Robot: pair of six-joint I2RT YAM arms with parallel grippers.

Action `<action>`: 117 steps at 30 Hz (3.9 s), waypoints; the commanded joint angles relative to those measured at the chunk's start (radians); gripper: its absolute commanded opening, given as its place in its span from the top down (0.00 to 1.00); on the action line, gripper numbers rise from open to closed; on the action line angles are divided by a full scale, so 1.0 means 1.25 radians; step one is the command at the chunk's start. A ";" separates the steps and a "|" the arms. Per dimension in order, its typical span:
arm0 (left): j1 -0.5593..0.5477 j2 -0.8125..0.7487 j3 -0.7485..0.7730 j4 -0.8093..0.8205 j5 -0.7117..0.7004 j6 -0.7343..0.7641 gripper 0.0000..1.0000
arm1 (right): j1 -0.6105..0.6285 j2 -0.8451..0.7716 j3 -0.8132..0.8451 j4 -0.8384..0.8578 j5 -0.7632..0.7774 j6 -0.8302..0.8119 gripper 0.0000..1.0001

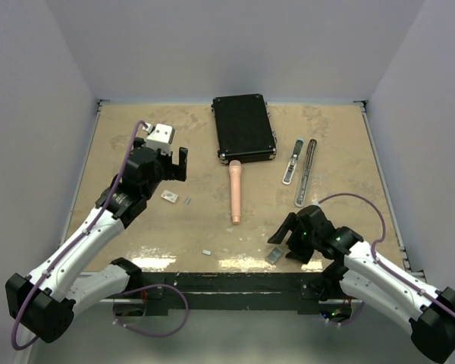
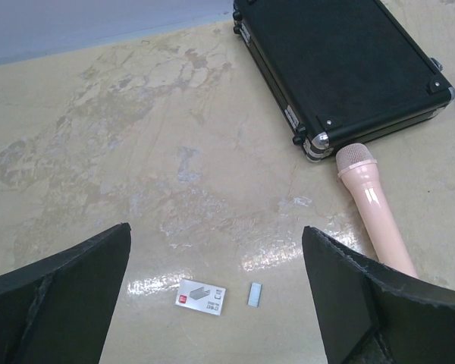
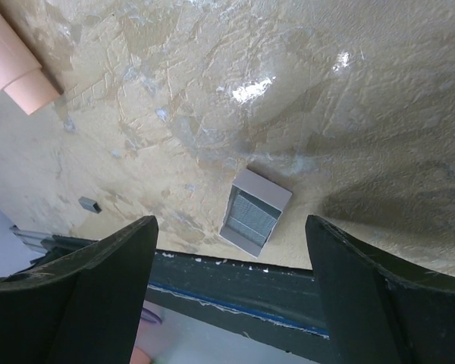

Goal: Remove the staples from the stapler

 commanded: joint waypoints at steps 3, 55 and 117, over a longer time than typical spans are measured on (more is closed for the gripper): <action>0.000 -0.014 0.001 0.023 -0.010 0.004 0.00 | 0.006 -0.010 -0.004 0.004 0.006 0.017 0.16; 0.000 -0.027 -0.004 0.023 -0.050 0.008 0.00 | 0.273 0.635 0.306 0.408 0.111 0.043 0.15; 0.246 -0.124 -0.068 -0.047 -0.162 -0.220 0.00 | 0.375 0.873 0.793 0.320 0.296 -0.671 0.28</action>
